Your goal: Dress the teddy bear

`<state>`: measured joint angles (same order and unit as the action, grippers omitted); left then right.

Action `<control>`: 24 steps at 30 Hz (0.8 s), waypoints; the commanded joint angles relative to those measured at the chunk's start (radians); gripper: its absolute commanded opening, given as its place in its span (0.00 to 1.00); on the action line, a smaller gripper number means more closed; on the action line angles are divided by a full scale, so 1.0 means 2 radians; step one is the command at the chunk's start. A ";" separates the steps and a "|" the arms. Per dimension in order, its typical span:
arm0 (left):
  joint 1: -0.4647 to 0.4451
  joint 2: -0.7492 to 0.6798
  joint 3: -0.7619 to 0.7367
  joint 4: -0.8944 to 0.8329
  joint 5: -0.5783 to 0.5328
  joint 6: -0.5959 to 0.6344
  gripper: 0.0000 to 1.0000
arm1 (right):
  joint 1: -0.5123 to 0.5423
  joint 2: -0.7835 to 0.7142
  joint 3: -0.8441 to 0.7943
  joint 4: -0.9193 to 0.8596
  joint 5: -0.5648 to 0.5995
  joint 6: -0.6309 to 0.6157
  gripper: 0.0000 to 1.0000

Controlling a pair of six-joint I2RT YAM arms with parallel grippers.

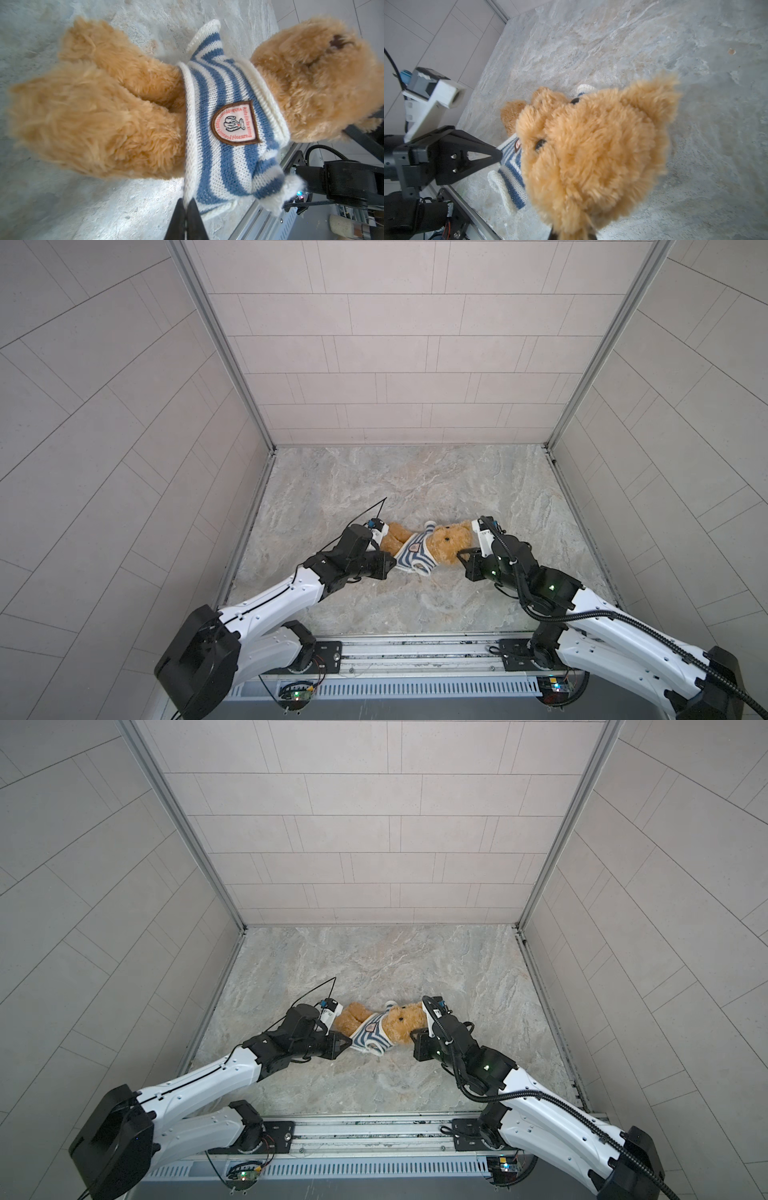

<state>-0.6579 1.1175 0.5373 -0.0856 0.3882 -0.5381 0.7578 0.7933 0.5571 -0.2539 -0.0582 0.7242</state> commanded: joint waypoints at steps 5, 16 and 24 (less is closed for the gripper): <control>-0.001 0.005 0.020 0.015 -0.028 -0.026 0.13 | 0.043 -0.002 0.028 0.037 0.082 0.073 0.00; -0.032 -0.145 -0.051 0.091 -0.084 -0.082 0.51 | 0.100 0.005 0.068 0.039 0.174 0.110 0.00; -0.069 -0.137 -0.071 0.155 -0.090 -0.097 0.51 | 0.115 0.048 0.115 0.061 0.153 0.134 0.00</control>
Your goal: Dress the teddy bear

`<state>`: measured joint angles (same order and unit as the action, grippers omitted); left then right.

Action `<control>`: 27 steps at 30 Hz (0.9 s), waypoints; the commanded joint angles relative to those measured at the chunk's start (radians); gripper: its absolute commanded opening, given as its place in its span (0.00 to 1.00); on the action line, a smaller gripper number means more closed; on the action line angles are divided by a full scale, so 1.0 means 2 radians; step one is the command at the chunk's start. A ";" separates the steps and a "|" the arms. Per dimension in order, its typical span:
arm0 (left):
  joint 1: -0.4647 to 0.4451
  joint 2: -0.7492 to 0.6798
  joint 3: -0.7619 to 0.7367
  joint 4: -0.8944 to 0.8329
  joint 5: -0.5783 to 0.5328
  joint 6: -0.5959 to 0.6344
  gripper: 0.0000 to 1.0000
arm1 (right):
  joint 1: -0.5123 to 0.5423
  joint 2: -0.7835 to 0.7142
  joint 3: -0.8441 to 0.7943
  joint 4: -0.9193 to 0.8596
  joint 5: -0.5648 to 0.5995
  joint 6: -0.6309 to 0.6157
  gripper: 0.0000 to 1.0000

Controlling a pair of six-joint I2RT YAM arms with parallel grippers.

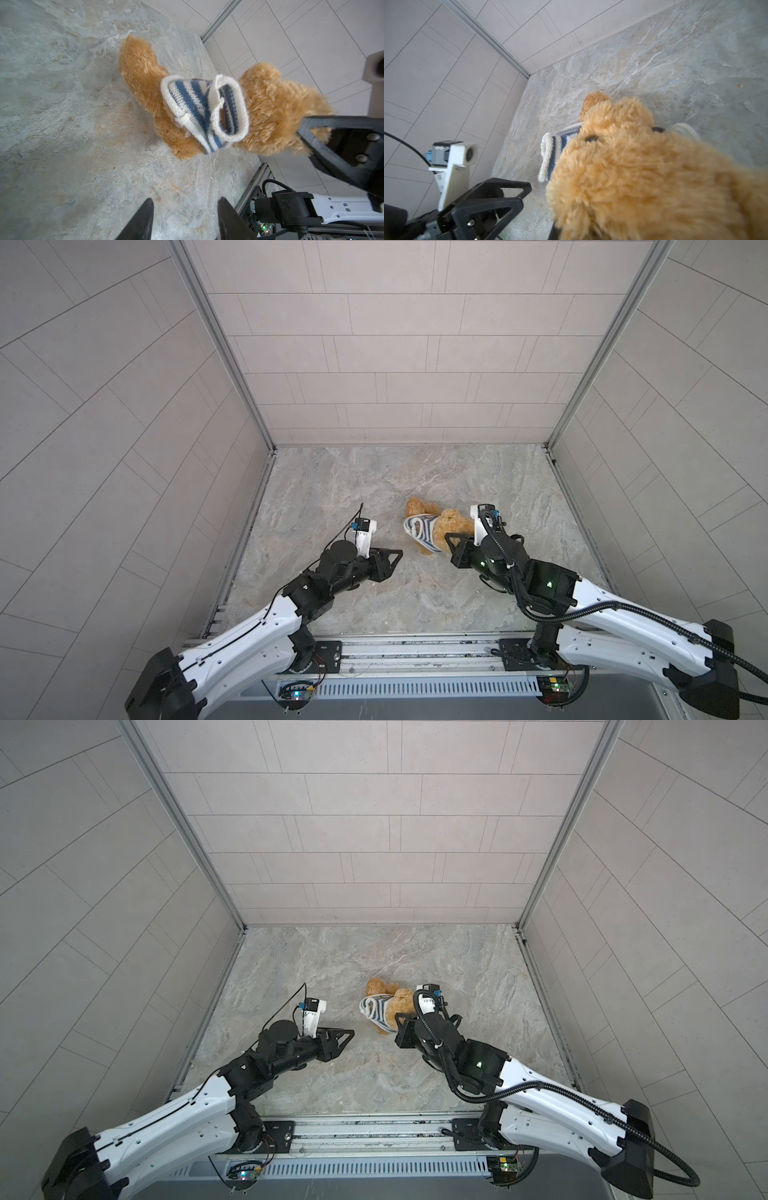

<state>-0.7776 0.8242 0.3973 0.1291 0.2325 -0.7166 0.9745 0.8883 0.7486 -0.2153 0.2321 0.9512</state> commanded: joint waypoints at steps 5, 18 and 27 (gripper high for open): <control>-0.017 0.038 0.009 0.098 -0.024 -0.020 0.47 | 0.019 0.009 0.027 0.049 0.015 0.021 0.00; -0.011 0.087 0.034 0.121 -0.077 -0.018 0.39 | 0.030 0.022 0.036 0.053 0.007 0.020 0.00; -0.005 0.126 0.032 0.165 -0.065 -0.025 0.34 | 0.031 0.022 0.041 0.049 0.005 0.017 0.00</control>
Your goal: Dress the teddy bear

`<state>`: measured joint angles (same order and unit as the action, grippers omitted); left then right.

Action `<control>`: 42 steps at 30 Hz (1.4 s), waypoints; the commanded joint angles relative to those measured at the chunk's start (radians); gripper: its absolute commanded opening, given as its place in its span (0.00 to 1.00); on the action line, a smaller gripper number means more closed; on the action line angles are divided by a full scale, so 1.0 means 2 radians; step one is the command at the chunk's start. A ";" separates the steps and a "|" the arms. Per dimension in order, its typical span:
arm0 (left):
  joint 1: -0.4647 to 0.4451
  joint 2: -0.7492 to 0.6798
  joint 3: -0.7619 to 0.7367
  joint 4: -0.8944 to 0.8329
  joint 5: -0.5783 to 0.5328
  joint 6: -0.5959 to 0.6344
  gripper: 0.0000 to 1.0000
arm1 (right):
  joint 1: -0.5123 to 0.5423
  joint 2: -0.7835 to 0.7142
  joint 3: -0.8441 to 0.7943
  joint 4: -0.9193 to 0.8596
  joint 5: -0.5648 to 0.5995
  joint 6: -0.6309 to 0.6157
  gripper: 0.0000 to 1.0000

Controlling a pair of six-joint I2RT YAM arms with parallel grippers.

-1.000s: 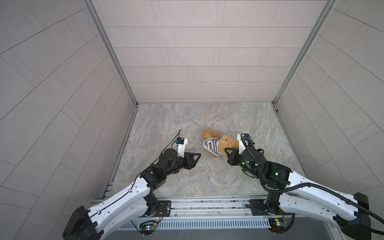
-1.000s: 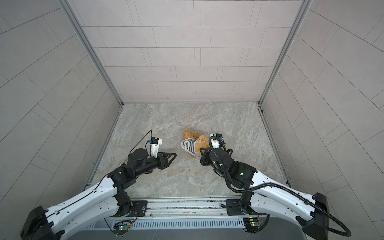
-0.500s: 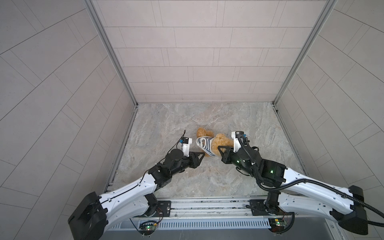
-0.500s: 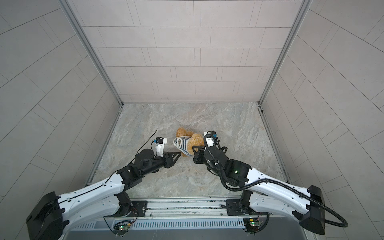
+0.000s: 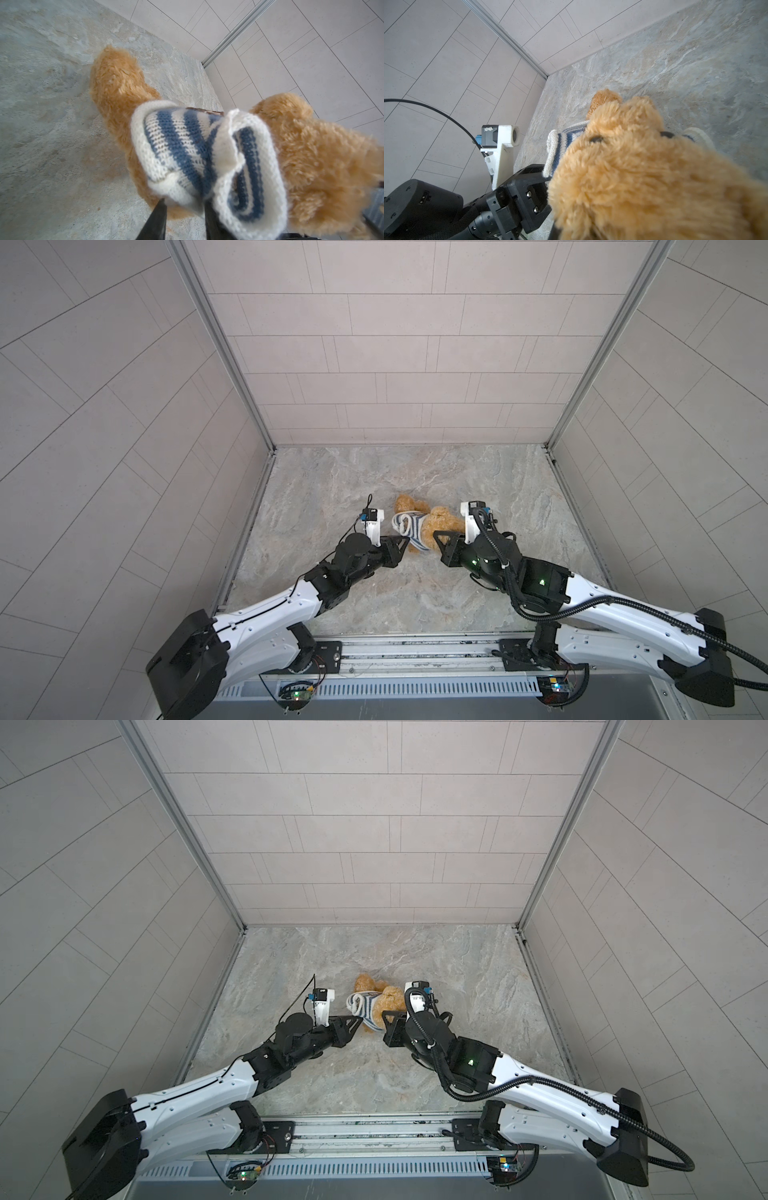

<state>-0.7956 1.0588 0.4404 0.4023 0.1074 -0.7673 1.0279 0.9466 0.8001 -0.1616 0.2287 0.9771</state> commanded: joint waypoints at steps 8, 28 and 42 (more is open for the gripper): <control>0.006 0.039 0.011 0.085 0.022 -0.009 0.32 | 0.005 -0.003 0.015 0.024 0.007 0.004 0.00; 0.026 0.069 0.010 0.108 0.029 -0.022 0.01 | 0.005 -0.030 0.013 0.023 0.014 -0.014 0.00; 0.079 -0.031 -0.057 0.019 0.012 -0.021 0.00 | 0.005 -0.073 0.018 -0.014 0.044 -0.034 0.00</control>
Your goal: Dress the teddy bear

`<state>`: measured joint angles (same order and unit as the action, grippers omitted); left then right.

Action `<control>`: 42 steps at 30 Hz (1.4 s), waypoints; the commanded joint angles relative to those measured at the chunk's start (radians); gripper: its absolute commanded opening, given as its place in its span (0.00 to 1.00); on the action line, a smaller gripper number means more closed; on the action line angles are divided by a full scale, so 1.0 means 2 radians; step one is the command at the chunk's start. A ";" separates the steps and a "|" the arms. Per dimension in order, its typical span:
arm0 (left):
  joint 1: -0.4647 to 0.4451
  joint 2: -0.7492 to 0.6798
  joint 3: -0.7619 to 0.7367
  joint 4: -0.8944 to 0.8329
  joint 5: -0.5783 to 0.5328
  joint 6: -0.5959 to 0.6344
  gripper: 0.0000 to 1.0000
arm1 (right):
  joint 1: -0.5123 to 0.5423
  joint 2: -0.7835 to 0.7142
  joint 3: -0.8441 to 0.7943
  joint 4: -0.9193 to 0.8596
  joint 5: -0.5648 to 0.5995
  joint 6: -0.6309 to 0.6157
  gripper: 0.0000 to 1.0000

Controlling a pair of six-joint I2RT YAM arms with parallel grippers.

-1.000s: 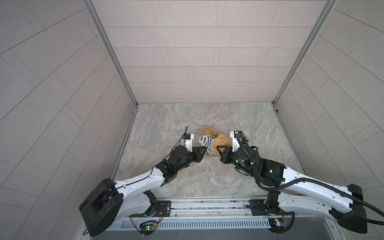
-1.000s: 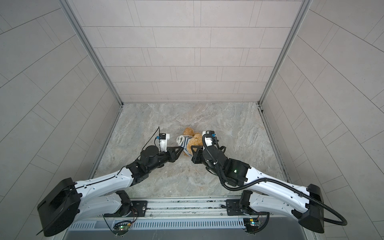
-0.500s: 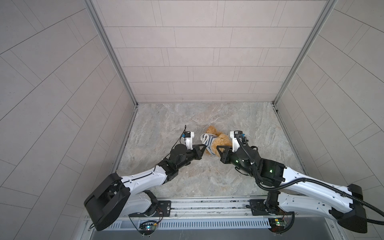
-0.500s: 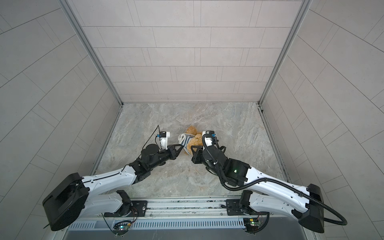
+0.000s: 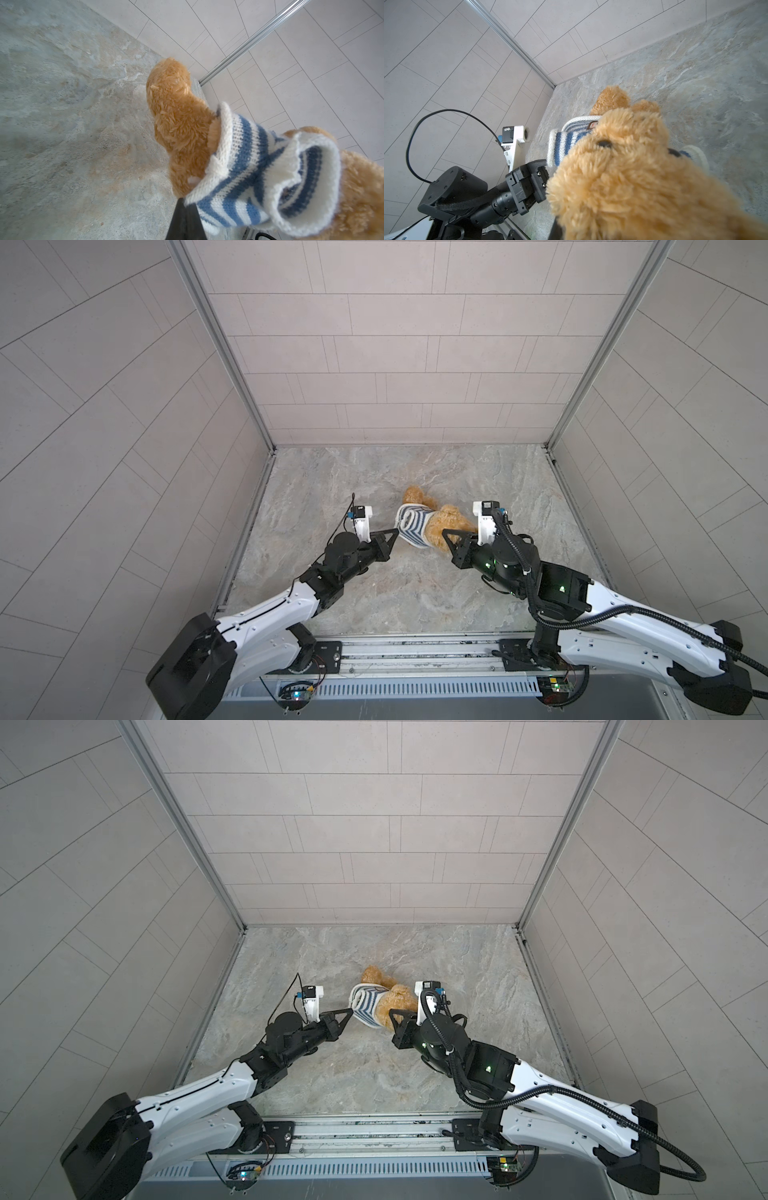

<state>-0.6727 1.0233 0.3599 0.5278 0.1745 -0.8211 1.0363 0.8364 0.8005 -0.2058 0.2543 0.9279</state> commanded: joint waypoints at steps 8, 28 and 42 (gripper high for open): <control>0.069 -0.035 -0.048 -0.072 -0.007 -0.013 0.00 | 0.000 -0.032 0.026 -0.015 0.037 -0.025 0.00; 0.005 -0.132 -0.054 -0.162 0.035 0.059 0.18 | -0.025 0.078 0.025 0.001 -0.121 -0.104 0.00; 0.038 -0.156 -0.065 -0.215 0.041 0.052 0.48 | -0.134 0.092 -0.032 -0.014 -0.283 -0.168 0.00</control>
<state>-0.6014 0.7132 0.2211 0.0891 0.2485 -0.7269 0.7807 1.0306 0.7315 -0.2420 -0.2520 0.6350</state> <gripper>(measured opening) 0.478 0.078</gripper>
